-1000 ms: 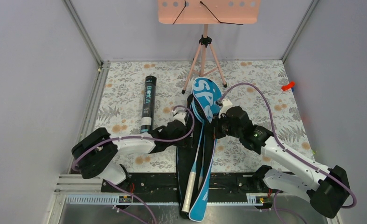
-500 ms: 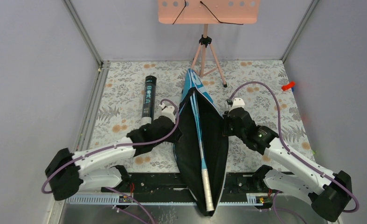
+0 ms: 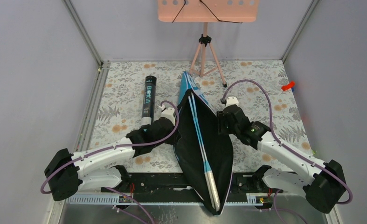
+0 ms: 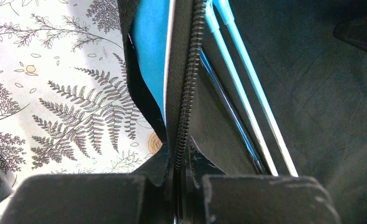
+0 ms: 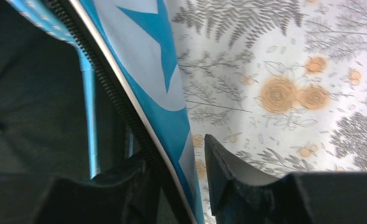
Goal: Pack up the badminton gear
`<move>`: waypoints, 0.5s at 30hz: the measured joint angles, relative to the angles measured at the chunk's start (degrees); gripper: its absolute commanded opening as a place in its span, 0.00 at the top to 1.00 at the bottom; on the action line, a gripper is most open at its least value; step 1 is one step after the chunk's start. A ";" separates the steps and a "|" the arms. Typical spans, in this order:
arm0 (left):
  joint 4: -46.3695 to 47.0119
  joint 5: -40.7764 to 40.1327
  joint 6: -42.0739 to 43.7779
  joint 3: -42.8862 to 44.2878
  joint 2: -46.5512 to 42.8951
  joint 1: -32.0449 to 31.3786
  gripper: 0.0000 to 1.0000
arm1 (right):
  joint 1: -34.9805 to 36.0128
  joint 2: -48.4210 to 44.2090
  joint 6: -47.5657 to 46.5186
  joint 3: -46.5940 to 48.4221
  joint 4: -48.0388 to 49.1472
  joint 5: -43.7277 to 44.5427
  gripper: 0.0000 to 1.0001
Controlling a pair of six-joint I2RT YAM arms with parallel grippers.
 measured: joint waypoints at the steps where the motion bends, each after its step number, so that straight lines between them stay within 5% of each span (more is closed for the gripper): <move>1: 0.02 0.00 -0.02 0.00 0.00 0.00 1.00 | -0.04 -0.26 -0.46 -0.02 0.85 -1.66 0.52; 6: 0.15 0.13 -0.26 -0.02 0.00 0.00 1.00 | -0.11 -4.44 -1.33 -1.60 6.05 -9.68 0.27; 8: 0.57 0.33 -0.66 -0.13 -0.04 0.00 1.00 | -0.15 -5.97 -1.81 -2.56 7.80 -13.25 0.04; 15: 0.96 0.42 -4.13 -0.66 -0.94 0.00 1.00 | 0.79 -6.64 -2.99 -5.38 10.16 -23.08 0.00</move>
